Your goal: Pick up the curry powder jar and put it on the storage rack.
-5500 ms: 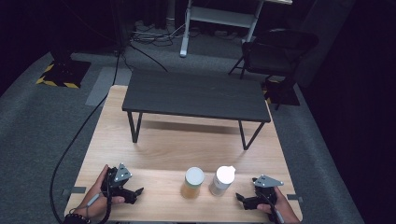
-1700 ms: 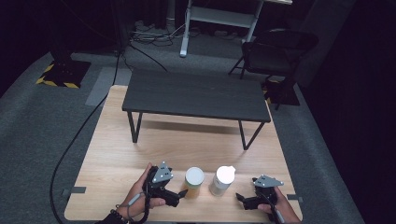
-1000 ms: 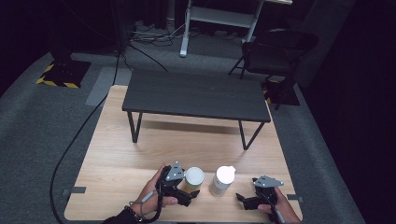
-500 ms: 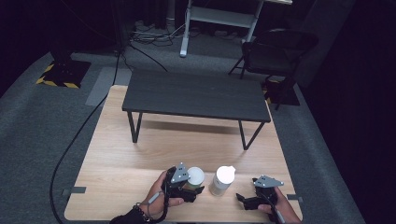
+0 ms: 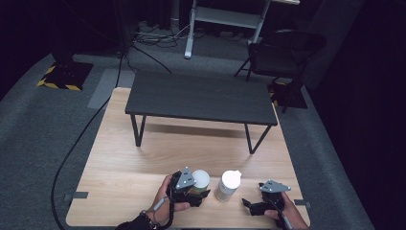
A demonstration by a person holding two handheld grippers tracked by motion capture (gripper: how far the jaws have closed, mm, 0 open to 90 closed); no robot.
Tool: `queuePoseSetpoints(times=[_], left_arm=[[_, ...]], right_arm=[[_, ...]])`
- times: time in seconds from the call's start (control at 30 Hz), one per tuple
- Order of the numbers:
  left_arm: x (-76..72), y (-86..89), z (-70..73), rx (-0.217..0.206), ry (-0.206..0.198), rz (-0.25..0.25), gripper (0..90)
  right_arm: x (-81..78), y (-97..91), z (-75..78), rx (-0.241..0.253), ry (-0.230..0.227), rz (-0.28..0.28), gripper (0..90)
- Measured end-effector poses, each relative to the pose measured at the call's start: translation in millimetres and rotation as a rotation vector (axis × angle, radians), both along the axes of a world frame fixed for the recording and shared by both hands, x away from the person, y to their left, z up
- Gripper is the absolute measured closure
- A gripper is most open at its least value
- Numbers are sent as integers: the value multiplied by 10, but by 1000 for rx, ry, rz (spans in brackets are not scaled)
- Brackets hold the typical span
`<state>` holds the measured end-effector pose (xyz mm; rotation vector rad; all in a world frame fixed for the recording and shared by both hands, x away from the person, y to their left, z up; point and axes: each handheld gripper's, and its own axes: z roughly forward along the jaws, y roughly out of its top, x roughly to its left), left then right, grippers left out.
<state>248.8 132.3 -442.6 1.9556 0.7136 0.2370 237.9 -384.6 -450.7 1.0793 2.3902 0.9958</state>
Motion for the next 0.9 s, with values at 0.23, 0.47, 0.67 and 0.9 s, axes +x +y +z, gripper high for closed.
queuePoseSetpoints(times=[0.23,0.47,0.67,0.9], left_arm=[[2,10,128,4,-11,13,320],[22,80,246,-14,-21,39,321],[22,149,379,-37,-47,69,322],[47,201,572,-41,-59,110,323]], right_arm=[[0,0,0,0,0,0,0],[0,0,0,0,0,0,0],[-4,3,-1,-1,-1,-2,1],[-7,4,-1,-1,-2,-3,1]])
